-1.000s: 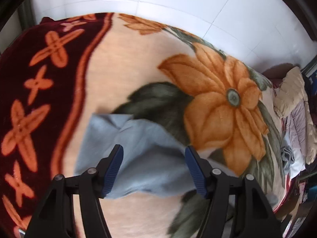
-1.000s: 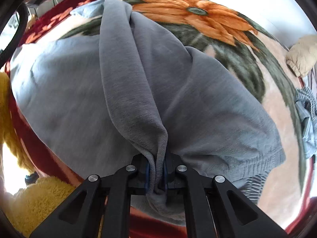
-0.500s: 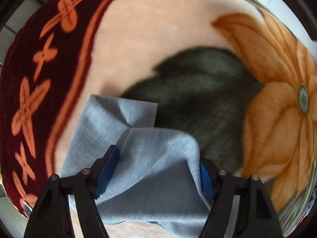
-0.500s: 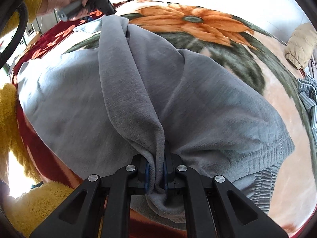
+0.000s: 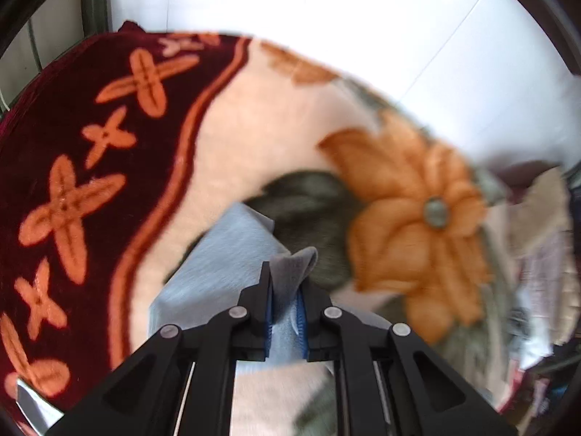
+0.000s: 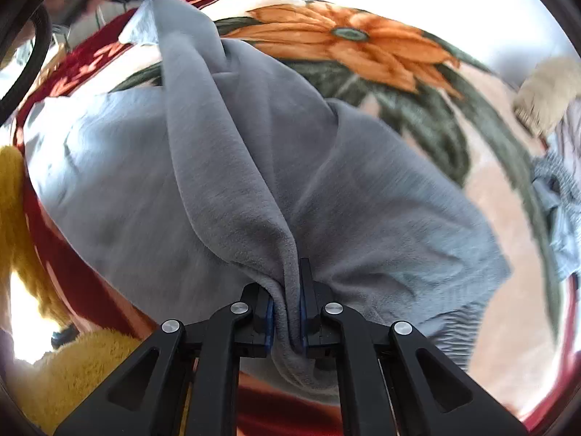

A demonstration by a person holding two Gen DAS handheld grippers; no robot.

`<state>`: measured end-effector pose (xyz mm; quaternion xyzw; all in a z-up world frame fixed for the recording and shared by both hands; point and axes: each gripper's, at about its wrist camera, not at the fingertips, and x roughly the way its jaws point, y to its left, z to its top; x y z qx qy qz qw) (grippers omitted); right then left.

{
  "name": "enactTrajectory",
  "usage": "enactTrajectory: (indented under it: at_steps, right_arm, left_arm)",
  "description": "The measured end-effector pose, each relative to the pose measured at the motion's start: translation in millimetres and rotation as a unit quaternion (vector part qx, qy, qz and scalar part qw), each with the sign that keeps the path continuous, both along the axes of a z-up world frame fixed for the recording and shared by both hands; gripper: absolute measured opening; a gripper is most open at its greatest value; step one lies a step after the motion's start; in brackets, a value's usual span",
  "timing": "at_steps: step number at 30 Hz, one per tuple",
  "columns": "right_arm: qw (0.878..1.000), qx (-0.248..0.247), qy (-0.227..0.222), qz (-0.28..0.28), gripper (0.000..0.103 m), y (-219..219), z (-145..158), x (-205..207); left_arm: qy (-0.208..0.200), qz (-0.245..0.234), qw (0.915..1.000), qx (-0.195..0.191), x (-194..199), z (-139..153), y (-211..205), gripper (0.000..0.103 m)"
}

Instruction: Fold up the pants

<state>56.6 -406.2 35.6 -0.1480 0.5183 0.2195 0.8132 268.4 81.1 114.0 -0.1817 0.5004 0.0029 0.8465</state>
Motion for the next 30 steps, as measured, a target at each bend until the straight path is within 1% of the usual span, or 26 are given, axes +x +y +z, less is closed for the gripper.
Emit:
enactTrajectory:
  at_steps: [3, 5, 7, 8, 11, 14, 17, 19, 20, 21, 22, 23, 24, 25, 27, 30]
  right_arm:
    - [1.000, 0.001, -0.008, -0.008, 0.009, -2, 14, -4]
    - [1.000, 0.000, -0.016, -0.015, 0.009, -3, 22, -7]
    - [1.000, -0.006, -0.019, -0.022, 0.009, -7, 28, -9]
    - [0.999, -0.012, -0.018, -0.026, 0.009, -8, 30, -11]
    - [0.999, -0.023, -0.010, -0.034, 0.009, -16, 32, -13]
    - [0.999, -0.032, 0.002, -0.042, 0.009, -24, 29, -14]
    - [0.997, -0.045, 0.025, -0.054, 0.010, -31, 21, -18]
    - [0.996, -0.049, 0.036, -0.066, 0.015, -32, 17, -19]
    - [0.995, -0.054, 0.036, -0.076, 0.019, -34, 17, -21]
    - [0.994, -0.058, 0.032, -0.082, 0.026, -34, 18, -24]
    - [0.994, -0.060, 0.027, -0.088, 0.030, -35, 20, -27]
    - [0.993, -0.060, 0.019, -0.097, 0.036, -39, 24, -32]
    - [0.993, -0.056, 0.015, -0.104, 0.039, -42, 27, -36]
    - [0.992, -0.049, 0.013, -0.111, 0.041, -47, 30, -39]
    - [0.990, -0.020, 0.016, -0.139, 0.050, -63, 38, -46]
    - [0.981, 0.030, 0.032, -0.187, 0.051, -88, 44, -54]
  left_arm:
    - [-0.049, -0.003, 0.9984, -0.029, -39, 26, 13, 0.011]
    - [-0.065, 0.000, 0.9974, -0.032, -76, 33, 25, 0.011]
    - [-0.070, 0.007, 0.9971, -0.031, -107, 31, 31, 0.011]
    - [-0.069, 0.013, 0.9971, -0.029, -128, 27, 36, 0.011]
    - [-0.060, 0.020, 0.9978, -0.020, -175, 8, 41, 0.011]
    - [-0.047, 0.016, 0.9985, -0.022, -207, -13, 38, 0.011]
    - [-0.040, 0.012, 0.9986, -0.031, -231, -25, 31, 0.011]
    - [-0.034, 0.009, 0.9991, -0.026, -241, -31, 26, 0.011]
    - [-0.026, 0.004, 0.9995, -0.020, -247, -34, 23, 0.011]
    - [-0.021, 0.001, 0.9997, -0.013, -251, -37, 19, 0.011]
    - [-0.019, 0.001, 0.9998, -0.011, -254, -40, 18, 0.011]
    - [-0.014, 0.002, 0.9998, -0.014, -257, -44, 16, 0.011]
    - [-0.011, 0.003, 0.9998, -0.017, -260, -47, 16, 0.011]
    - [-0.006, 0.005, 0.9998, -0.020, -263, -51, 16, 0.011]
    - [0.001, 0.007, 0.9997, -0.024, -269, -57, 15, 0.011]
    - [0.001, 0.010, 0.9996, -0.027, -273, -60, 14, 0.011]
